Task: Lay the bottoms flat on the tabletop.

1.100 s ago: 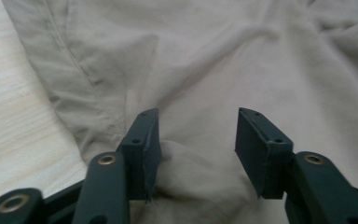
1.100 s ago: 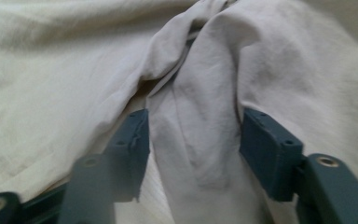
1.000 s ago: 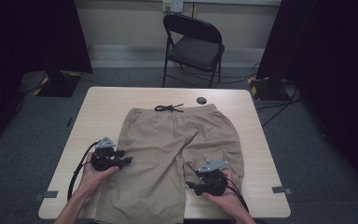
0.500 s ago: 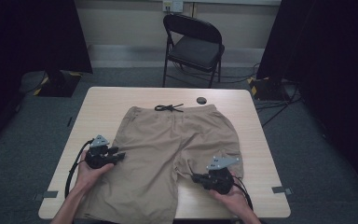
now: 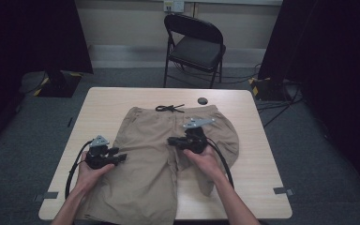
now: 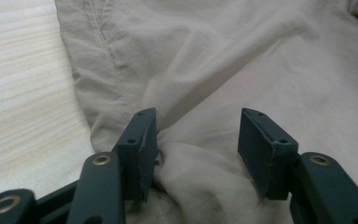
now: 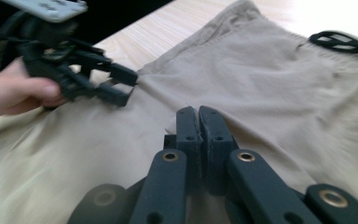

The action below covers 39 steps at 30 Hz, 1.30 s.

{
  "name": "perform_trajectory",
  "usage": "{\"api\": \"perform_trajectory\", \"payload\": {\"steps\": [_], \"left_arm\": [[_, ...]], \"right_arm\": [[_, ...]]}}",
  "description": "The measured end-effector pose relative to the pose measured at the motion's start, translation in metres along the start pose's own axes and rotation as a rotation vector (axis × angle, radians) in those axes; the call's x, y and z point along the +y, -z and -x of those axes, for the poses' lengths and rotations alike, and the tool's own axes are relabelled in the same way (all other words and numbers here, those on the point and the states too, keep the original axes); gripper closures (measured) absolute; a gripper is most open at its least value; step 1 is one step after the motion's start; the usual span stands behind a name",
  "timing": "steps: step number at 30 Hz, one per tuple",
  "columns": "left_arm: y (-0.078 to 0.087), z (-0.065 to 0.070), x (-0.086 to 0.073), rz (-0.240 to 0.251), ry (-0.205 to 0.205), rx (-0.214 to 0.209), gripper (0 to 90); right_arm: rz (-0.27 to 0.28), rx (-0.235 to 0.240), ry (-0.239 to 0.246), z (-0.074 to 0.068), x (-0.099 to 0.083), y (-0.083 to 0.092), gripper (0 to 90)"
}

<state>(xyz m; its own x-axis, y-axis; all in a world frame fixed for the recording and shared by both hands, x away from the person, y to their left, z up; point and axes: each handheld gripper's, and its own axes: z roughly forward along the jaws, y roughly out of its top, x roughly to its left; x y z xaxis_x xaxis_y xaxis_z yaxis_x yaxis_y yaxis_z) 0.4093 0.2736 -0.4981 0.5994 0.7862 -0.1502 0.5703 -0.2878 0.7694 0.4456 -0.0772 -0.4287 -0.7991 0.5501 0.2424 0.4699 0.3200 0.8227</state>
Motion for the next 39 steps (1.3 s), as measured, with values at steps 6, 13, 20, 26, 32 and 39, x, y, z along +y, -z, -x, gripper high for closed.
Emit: {"api": "perform_trajectory", "payload": {"steps": [6, 13, 20, 26, 32, 39], "left_arm": [[0.008, 0.001, 0.001, 0.012, 0.031, 0.009, 41.6], [0.027, 0.012, 0.012, 0.102, 0.057, -0.009, 41.9], [0.025, 0.048, 0.034, 0.114, -0.009, -0.135, 51.2], [0.007, 0.088, 0.061, 0.08, -0.091, -0.275, 58.7], [-0.025, 0.127, 0.077, 0.059, -0.107, -0.396, 56.7], [-0.074, 0.157, 0.068, -0.033, -0.131, -0.391, 45.1]], "right_arm": [[-0.088, -0.037, -0.004, 0.006, -0.007, -0.038, 69.8], [-0.025, -0.051, 0.023, -0.011, -0.017, 0.016, 61.4], [-0.023, -0.068, -0.004, -0.02, -0.064, 0.082, 78.0], [-0.095, -0.093, -0.033, -0.028, -0.106, 0.106, 78.4], [-0.132, -0.12, -0.037, -0.026, -0.129, 0.101, 56.1], [-0.163, -0.16, 0.012, -0.025, -0.131, 0.091, 85.2]]}}
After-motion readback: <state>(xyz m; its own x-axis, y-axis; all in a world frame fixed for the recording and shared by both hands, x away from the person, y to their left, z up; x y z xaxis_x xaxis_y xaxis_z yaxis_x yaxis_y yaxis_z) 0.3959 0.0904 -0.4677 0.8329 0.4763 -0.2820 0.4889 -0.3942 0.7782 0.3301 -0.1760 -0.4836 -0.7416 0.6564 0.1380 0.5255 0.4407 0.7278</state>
